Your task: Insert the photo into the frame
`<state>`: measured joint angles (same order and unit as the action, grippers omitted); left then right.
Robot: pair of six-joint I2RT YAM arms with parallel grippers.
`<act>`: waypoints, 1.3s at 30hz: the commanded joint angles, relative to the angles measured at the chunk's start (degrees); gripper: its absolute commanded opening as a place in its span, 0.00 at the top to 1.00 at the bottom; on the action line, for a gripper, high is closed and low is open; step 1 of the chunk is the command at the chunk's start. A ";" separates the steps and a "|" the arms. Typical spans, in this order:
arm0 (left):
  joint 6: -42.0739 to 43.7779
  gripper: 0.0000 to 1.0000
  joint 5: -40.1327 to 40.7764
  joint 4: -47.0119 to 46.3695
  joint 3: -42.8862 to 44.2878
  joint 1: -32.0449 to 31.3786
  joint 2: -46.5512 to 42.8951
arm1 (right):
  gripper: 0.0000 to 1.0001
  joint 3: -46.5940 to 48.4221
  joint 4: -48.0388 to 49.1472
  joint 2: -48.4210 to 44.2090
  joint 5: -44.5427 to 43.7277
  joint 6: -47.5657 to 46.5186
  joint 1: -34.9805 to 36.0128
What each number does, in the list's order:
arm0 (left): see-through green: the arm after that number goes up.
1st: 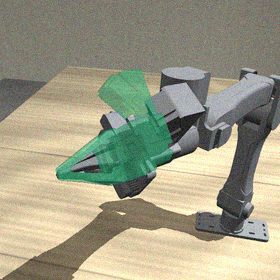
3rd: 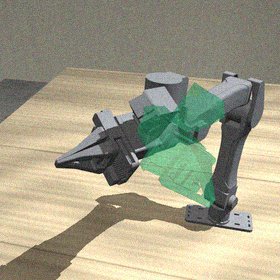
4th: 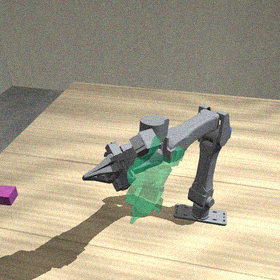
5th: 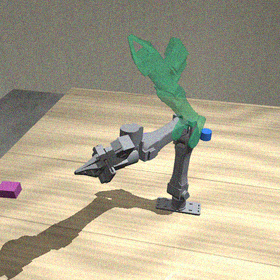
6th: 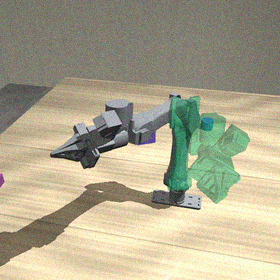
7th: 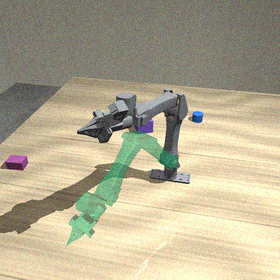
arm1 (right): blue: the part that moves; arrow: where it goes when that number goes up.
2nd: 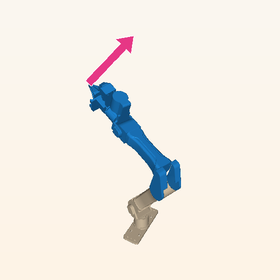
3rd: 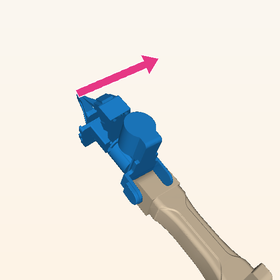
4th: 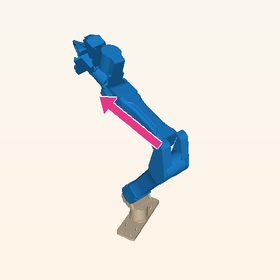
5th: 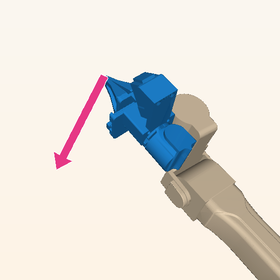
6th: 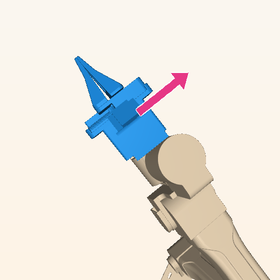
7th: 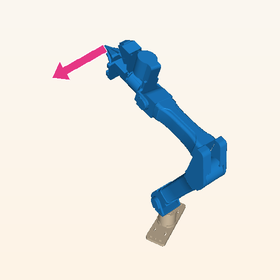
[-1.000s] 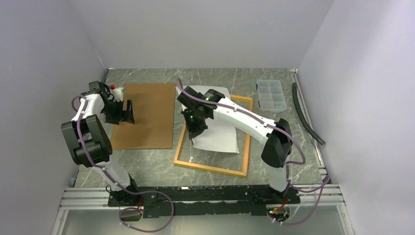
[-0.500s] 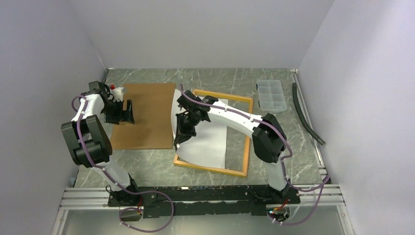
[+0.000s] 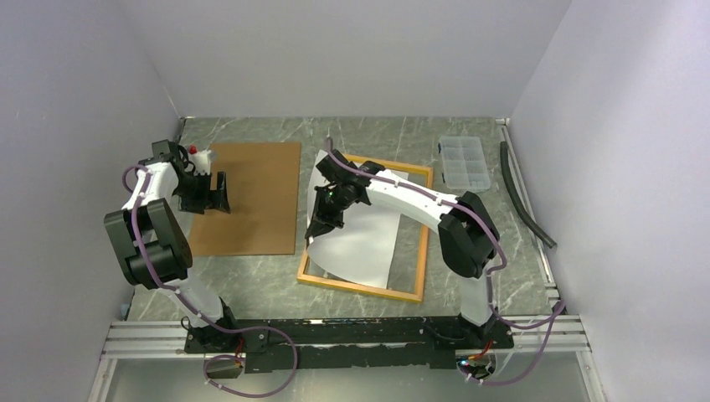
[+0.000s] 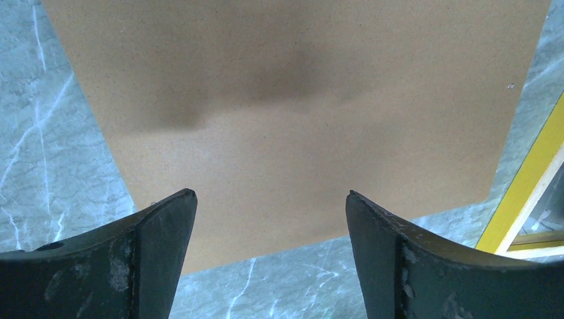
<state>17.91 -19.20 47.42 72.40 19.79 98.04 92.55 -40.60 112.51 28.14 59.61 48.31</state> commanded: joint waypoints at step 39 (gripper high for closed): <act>1.99 0.08 0.48 1.47 3.35 0.51 -2.46 | 0.67 -10.04 -1.62 -6.72 -6.61 -8.44 -1.14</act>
<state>18.48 -19.00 48.10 72.77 19.79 98.04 79.57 -42.04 104.33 22.83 53.06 47.03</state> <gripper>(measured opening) 0.897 0.283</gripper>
